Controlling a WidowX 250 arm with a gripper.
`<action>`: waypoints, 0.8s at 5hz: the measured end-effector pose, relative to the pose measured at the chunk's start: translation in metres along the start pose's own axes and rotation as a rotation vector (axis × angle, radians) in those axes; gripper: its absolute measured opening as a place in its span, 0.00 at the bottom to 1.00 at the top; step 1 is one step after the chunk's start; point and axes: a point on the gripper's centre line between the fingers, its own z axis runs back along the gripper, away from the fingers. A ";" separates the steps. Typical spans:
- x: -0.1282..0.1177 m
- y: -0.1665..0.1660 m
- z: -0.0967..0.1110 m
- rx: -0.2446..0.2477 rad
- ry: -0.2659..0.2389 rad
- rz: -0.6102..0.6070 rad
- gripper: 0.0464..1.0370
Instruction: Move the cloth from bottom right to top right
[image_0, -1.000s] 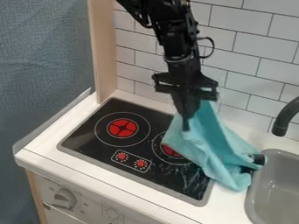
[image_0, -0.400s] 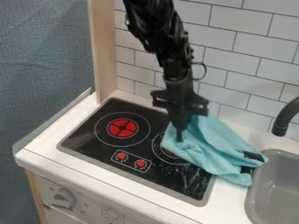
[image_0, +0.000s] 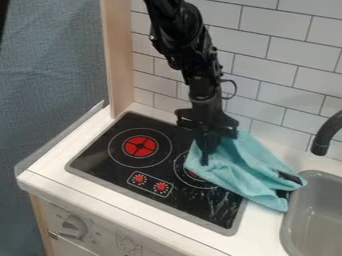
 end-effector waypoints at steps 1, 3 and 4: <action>0.000 0.001 -0.002 0.009 -0.019 0.023 0.48; -0.002 -0.001 0.001 -0.002 -0.016 0.024 0.98; -0.006 -0.003 0.003 -0.016 0.018 0.022 0.97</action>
